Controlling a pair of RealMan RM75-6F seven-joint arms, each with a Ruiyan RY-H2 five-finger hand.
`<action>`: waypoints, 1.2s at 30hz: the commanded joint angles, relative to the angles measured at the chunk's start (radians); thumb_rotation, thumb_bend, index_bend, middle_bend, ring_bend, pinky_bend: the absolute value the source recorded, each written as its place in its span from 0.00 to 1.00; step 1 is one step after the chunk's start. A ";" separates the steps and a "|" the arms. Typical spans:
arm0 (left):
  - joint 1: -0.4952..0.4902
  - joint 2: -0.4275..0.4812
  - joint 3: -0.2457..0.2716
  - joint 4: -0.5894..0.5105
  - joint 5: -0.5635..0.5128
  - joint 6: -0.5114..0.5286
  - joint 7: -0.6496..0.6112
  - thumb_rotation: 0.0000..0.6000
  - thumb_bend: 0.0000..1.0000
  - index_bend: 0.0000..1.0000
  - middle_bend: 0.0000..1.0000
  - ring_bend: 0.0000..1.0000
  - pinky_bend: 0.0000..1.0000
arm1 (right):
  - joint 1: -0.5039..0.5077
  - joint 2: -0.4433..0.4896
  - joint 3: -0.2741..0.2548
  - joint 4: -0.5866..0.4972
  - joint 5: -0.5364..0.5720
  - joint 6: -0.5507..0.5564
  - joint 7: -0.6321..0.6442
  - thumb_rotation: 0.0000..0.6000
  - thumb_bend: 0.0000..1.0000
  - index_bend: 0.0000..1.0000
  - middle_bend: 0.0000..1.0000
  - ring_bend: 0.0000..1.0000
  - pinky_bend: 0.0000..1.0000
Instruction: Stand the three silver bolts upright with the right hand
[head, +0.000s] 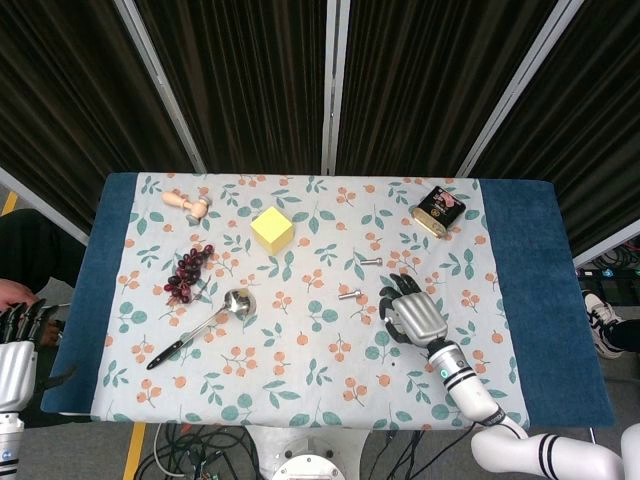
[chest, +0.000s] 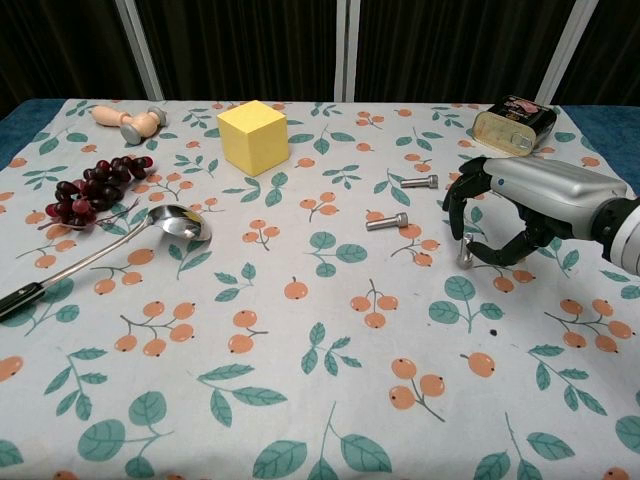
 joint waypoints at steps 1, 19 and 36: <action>-0.001 0.002 -0.001 -0.005 0.001 0.001 0.006 1.00 0.01 0.15 0.07 0.00 0.00 | 0.002 0.032 -0.012 -0.043 -0.017 -0.037 0.063 1.00 0.38 0.59 0.26 0.00 0.00; 0.000 0.006 -0.001 -0.015 -0.003 0.000 0.017 1.00 0.01 0.15 0.07 0.00 0.00 | 0.013 0.024 -0.033 -0.034 -0.077 -0.024 0.135 1.00 0.37 0.59 0.25 0.00 0.00; 0.008 0.023 0.001 -0.042 -0.004 0.010 0.038 1.00 0.01 0.15 0.07 0.00 0.00 | 0.200 0.023 0.091 0.072 0.024 -0.139 -0.075 1.00 0.25 0.38 0.20 0.00 0.00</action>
